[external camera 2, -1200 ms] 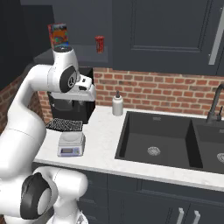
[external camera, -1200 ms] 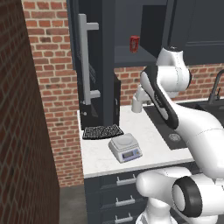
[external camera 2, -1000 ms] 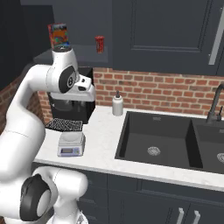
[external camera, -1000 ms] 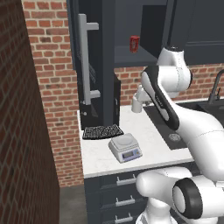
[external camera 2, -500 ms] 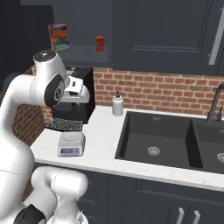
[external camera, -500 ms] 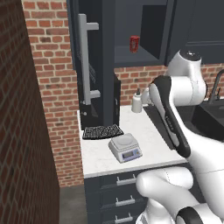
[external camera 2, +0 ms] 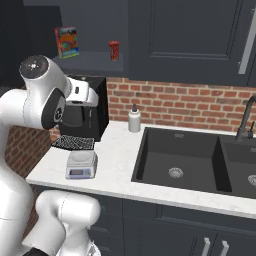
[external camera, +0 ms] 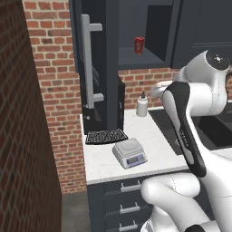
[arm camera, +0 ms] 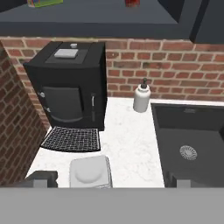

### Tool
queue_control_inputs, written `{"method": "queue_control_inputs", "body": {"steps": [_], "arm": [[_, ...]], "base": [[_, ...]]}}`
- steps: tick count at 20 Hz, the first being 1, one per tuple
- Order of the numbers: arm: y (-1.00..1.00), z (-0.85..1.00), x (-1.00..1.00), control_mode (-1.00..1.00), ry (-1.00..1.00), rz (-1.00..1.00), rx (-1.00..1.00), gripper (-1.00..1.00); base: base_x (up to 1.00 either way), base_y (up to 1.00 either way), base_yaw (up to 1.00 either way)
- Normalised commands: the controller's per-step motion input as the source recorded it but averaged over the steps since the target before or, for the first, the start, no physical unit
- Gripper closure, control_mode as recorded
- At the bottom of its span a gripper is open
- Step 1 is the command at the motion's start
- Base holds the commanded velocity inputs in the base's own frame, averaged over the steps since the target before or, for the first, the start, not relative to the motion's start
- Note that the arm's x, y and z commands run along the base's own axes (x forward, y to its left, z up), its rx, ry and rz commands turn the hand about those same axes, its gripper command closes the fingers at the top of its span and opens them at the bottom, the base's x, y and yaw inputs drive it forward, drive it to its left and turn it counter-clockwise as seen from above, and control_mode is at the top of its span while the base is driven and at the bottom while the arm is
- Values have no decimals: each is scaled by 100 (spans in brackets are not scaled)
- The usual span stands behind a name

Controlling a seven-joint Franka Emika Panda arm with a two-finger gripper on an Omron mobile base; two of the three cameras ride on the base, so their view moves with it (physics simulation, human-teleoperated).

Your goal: Pick the yogurt and place it on the digital scale for weighing, and close the cabinet.

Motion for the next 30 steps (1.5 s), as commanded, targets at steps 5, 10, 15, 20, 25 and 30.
{"method": "queue_control_inputs", "body": {"steps": [5,10,15,20,25,30], "arm": [[0,51,0,-100,-14,0,4,-100],[5,46,3,-100,-12,0,2,-100],[11,53,8,-100,-9,-2,0,-100],[5,42,14,-100,-2,-2,0,-100],[4,21,22,-100,0,-3,-1,-100],[0,5,26,-100,0,-5,-1,-100]], "base": [[0,0,0],[0,0,0],[0,0,0],[0,0,0],[0,0,0],[0,0,0]]}}
